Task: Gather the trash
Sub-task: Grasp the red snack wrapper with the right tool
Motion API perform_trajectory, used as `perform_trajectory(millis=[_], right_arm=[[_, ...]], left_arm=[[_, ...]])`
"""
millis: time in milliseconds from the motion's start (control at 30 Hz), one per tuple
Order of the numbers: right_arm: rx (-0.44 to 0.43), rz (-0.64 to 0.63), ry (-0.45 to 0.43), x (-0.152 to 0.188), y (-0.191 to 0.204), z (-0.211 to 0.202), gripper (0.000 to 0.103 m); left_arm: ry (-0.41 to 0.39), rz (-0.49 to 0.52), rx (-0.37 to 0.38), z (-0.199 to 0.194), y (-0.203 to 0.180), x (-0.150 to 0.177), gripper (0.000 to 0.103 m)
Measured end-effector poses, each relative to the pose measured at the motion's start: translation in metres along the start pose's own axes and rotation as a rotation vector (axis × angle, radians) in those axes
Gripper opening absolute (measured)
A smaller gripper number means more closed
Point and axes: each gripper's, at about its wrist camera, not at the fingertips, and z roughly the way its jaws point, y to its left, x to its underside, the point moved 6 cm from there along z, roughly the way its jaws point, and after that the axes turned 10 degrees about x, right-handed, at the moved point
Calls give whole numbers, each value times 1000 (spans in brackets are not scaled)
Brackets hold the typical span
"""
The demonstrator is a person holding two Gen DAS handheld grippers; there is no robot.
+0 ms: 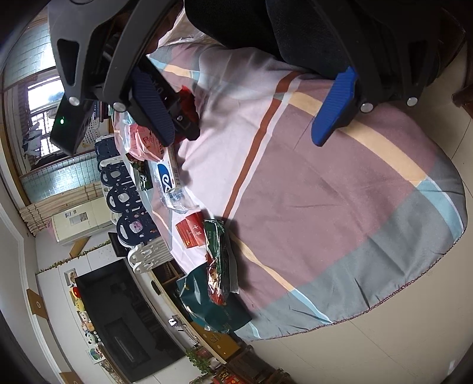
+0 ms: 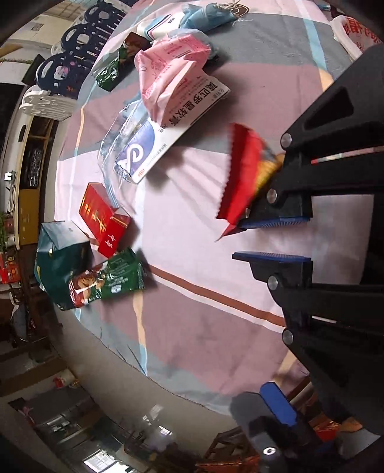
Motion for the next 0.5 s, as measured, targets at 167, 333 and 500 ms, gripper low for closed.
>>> perform_trajectory(millis=[167, 333, 500], right_arm=[[62, 37, -63, 0, -9, -14, 53], [134, 141, -84, 2, -32, -17, 56], [159, 295, -106, 10, -64, -25, 56]], left_arm=[[2, -3, 1, 0, 0, 0, 93], [5, -4, -1, 0, 0, 0, 94], [4, -8, -1, 0, 1, 0, 94]])
